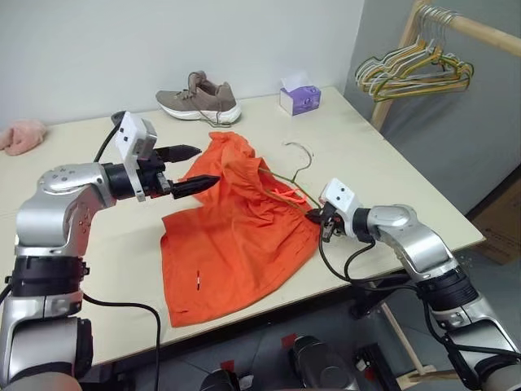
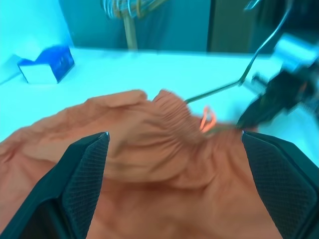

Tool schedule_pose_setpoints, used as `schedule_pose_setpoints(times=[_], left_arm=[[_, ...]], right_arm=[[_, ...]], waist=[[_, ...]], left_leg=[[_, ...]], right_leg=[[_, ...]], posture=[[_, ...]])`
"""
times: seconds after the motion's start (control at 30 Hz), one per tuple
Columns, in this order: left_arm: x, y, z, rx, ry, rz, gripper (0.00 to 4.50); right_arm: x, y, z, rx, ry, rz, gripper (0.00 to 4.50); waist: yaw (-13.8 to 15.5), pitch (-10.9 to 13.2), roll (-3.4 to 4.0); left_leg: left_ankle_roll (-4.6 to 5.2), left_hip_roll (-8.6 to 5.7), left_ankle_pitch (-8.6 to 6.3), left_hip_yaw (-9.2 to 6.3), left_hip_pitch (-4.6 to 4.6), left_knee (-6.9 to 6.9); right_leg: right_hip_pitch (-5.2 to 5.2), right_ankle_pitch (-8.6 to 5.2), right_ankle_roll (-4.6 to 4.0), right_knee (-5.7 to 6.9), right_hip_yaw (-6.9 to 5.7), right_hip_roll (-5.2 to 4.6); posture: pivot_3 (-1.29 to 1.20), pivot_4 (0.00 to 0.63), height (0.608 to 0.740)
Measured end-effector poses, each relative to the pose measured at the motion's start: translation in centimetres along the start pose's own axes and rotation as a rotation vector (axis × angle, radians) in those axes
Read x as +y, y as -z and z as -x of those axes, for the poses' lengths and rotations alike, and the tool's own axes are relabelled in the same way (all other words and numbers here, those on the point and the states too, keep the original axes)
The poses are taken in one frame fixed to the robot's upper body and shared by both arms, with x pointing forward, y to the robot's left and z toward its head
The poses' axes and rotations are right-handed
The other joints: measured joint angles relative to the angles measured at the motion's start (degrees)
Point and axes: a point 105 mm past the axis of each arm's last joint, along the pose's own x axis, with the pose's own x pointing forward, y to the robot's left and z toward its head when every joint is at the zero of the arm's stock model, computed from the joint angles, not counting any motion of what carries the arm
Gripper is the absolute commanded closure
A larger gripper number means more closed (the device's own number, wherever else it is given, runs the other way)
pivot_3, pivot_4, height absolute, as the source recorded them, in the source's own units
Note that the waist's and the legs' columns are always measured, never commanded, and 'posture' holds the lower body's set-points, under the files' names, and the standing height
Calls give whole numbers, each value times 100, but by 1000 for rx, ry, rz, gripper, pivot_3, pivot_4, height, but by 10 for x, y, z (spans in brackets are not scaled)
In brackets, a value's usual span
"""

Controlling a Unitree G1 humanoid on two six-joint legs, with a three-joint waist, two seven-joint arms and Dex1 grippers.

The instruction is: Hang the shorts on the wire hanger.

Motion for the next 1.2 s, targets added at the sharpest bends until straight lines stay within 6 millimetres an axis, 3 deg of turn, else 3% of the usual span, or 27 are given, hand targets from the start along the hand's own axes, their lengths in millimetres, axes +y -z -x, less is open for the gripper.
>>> schedule_pose_setpoints(times=[0.13, 0.33, 0.63, 0.8, 1.13, 1.2], left_arm=[[-6, 0, -12, 73, 110, -145, 27], [-7, 10, -22, 120, 177, -224, 27], [-9, 31, -21, 207, 230, -295, 27], [-16, 35, -31, 182, 254, -285, 1140], [-31, 43, -35, 188, 305, -236, 4221], [-34, 46, -34, 192, 317, -223, 4475]], right_arm=[[7, -8, -1, -12, -23, 116, 4500], [8, -10, -1, -10, -22, 186, 4500], [10, -12, -2, -14, -30, 224, 4500], [11, -14, -2, -23, -38, 253, 4500], [16, -16, -3, -26, -70, 318, 4500], [16, -15, -1, -23, -78, 343, 4500]], waist=[[0, -1, -2], [-29, -1, -2], [-33, -2, -2], [-23, -3, -3], [-34, -4, -3], [-26, -4, -3]], left_leg=[[0, -1, 0, 1, 1, 0], [0, 0, 0, 0, 2, 2], [0, 0, 0, -2, 1, 5], [0, 0, 0, -2, 1, 7], [0, 0, 1, -4, 2, 12], [0, 0, 1, -6, 2, 13]], right_leg=[[1, 0, 0, 0, 1, -2], [0, 0, 0, 6, 3, -1], [0, 1, 0, 9, 3, -2], [0, 1, 0, 10, 2, -2], [1, 1, 0, 17, 1, -2], [2, 1, 0, 17, 0, -2]], posture=[[-232, 46, 740], [-244, 48, 740], [-242, 47, 740], [-241, 48, 740], [-241, 53, 740], [-242, 54, 740]])
